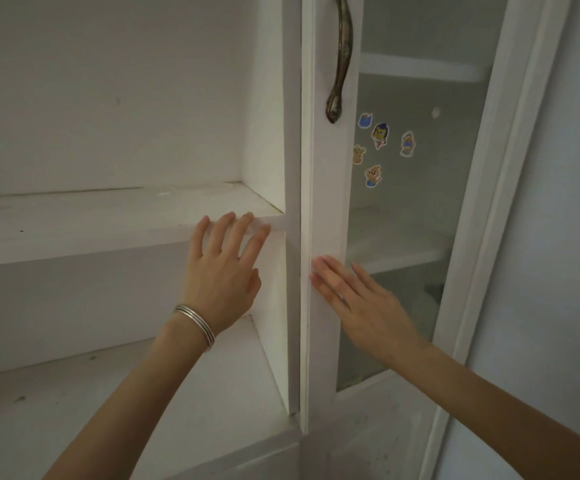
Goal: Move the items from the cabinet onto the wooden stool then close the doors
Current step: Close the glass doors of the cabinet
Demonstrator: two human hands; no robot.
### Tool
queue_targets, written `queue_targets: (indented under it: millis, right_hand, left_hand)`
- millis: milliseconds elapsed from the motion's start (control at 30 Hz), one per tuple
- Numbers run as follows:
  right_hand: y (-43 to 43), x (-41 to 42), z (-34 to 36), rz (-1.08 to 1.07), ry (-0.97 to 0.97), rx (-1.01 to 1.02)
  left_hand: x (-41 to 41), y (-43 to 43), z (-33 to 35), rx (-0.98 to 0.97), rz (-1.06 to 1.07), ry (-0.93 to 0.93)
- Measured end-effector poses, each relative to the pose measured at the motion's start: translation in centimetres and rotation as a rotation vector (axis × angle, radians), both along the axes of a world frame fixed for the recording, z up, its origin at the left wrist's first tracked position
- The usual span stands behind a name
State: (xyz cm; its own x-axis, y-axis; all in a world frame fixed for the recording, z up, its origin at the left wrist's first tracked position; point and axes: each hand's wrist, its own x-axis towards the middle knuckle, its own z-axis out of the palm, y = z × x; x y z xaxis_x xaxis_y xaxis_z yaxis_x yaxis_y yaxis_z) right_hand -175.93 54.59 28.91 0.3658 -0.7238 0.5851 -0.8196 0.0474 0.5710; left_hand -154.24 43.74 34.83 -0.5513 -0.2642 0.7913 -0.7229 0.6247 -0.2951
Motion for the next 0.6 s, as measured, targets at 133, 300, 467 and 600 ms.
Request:
queue_targets:
  millis: [133, 300, 467, 600]
  right_hand:
    - [-0.2, 0.4, -0.3, 0.005, -0.031, -0.002]
    - [-0.2, 1.2, -0.5, 0.011, -0.096, -0.034]
    - [-0.3, 1.8, 0.0, -0.061, -0.031, -0.014]
    - [-0.9, 2.5, -0.7, -0.125, 0.006, -0.085]
  left_hand:
    - [-0.4, 0.1, 0.3, -0.006, 0.024, 0.035]
    - [-0.4, 0.3, 0.6, -0.012, 0.022, 0.048]
    - [-0.2, -0.3, 0.2, -0.050, -0.010, 0.058]
    - [-0.4, -0.3, -0.2, -0.059, -0.013, 0.083]
